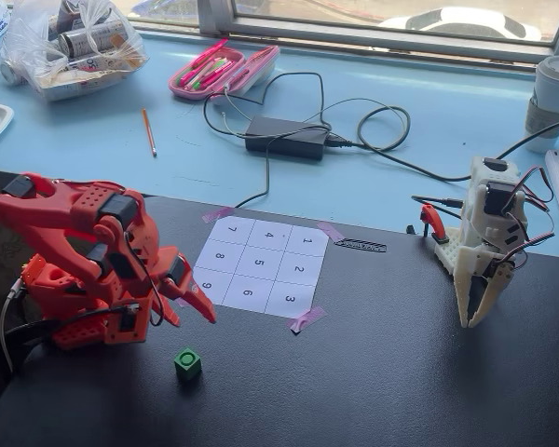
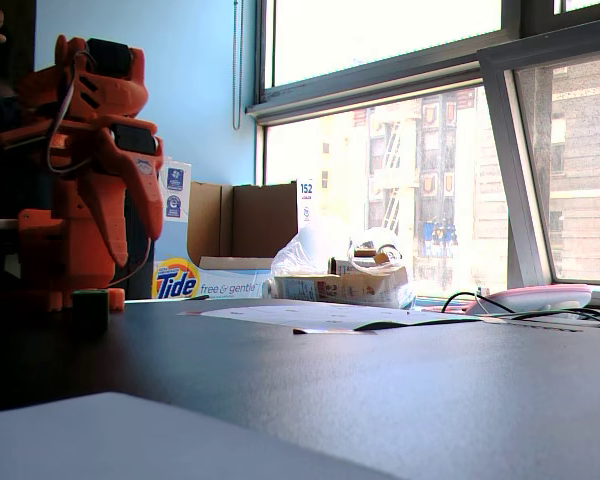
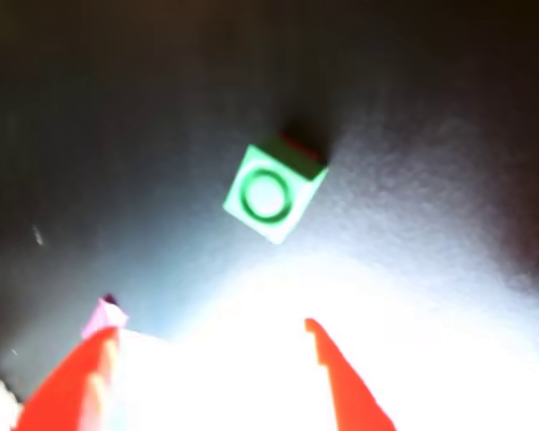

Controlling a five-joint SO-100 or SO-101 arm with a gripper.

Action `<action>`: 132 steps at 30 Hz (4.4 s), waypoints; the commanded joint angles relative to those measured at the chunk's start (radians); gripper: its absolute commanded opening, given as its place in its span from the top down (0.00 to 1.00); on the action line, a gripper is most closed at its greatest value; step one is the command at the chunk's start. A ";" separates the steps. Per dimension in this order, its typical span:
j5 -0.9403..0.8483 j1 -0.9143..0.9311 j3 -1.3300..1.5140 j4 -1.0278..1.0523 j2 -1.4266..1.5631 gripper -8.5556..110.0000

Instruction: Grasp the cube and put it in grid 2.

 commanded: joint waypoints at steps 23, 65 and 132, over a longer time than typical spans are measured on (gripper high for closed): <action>0.043 0.236 -0.100 -0.140 -0.391 0.60; -0.109 0.031 -0.161 -0.101 -0.509 0.62; 0.021 -0.637 -1.632 0.302 -1.540 0.93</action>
